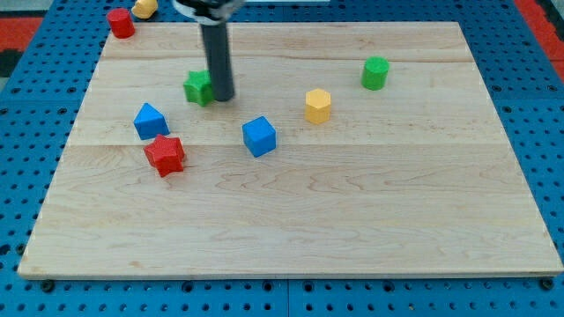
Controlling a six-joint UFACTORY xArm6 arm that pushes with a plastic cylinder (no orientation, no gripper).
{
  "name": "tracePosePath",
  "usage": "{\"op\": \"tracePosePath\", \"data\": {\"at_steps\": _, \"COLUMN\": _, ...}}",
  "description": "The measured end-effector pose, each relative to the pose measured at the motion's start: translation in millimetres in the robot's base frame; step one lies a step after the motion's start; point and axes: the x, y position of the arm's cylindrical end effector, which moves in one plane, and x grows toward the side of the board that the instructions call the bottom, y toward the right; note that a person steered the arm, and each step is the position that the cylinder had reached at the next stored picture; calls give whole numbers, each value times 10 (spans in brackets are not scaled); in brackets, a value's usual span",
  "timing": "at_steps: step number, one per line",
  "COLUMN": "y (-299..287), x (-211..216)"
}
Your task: Push the blue triangle slightly towards left
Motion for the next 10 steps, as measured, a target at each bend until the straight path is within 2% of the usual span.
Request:
{"op": "tracePosePath", "data": {"at_steps": 1, "y": -660, "x": -92}}
{"op": "tracePosePath", "data": {"at_steps": 2, "y": -155, "x": -105}}
{"op": "tracePosePath", "data": {"at_steps": 3, "y": 80, "x": 365}}
{"op": "tracePosePath", "data": {"at_steps": 4, "y": -56, "x": 776}}
{"op": "tracePosePath", "data": {"at_steps": 5, "y": -575, "x": 836}}
{"op": "tracePosePath", "data": {"at_steps": 6, "y": -852, "x": 836}}
{"op": "tracePosePath", "data": {"at_steps": 9, "y": -1344, "x": 929}}
{"op": "tracePosePath", "data": {"at_steps": 10, "y": -1916, "x": 999}}
